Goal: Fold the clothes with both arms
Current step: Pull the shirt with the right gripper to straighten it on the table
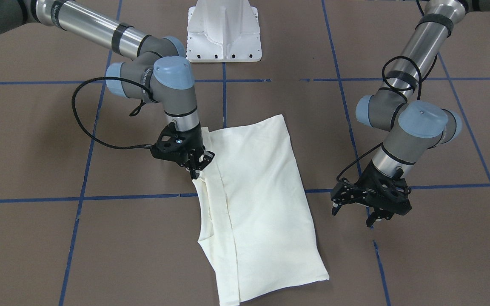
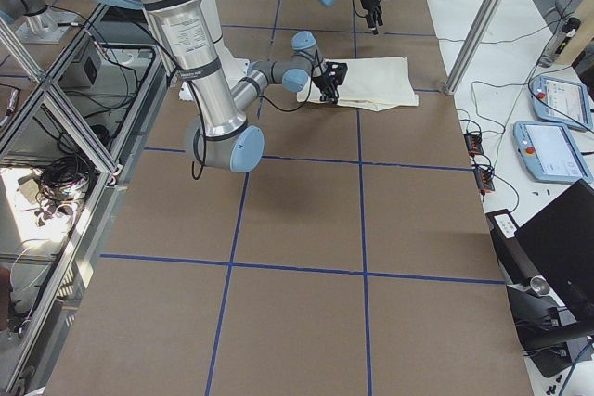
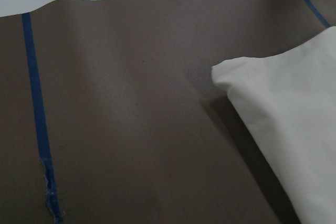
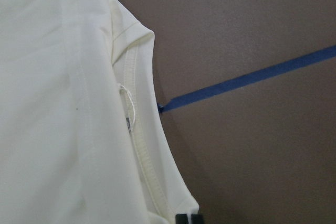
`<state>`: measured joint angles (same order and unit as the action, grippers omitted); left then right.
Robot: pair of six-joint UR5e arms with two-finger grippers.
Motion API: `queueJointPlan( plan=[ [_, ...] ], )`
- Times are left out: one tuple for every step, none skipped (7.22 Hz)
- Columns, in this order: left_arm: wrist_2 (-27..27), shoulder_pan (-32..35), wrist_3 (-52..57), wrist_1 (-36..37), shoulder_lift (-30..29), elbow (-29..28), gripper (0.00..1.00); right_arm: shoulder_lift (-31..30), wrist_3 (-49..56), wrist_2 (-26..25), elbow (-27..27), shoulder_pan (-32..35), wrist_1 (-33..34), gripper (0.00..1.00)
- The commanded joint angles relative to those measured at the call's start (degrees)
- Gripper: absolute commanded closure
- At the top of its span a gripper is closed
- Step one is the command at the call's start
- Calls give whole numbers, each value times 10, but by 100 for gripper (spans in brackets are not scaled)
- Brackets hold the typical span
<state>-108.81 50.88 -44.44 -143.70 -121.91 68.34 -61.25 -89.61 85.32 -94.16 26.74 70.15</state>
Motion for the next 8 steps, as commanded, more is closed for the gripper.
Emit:
queueJointPlan(
  plan=[
    [0,-1,0,-3,0,0,0,-25,7,-10,-25,-11,0,1],
    [0,-1,-1,-3,0,1,0,-23,40,15,-47,4,4,0],
    [-1,-1,1,-2,0,10,0,-23,134,61,-91,17,33,0],
    [-9,2,3,8,3,33,0,-23,161,52,-109,3,58,0],
    [-38,3,8,10,38,63,0,-12,162,29,-130,-5,61,0],
    [-57,11,10,10,74,98,0,-6,147,12,-140,-21,63,0],
    [-62,16,10,10,109,132,0,-5,134,-40,-141,-51,57,0],
    [-63,16,23,10,131,151,0,1,126,-113,-136,-84,57,0]
  ],
)
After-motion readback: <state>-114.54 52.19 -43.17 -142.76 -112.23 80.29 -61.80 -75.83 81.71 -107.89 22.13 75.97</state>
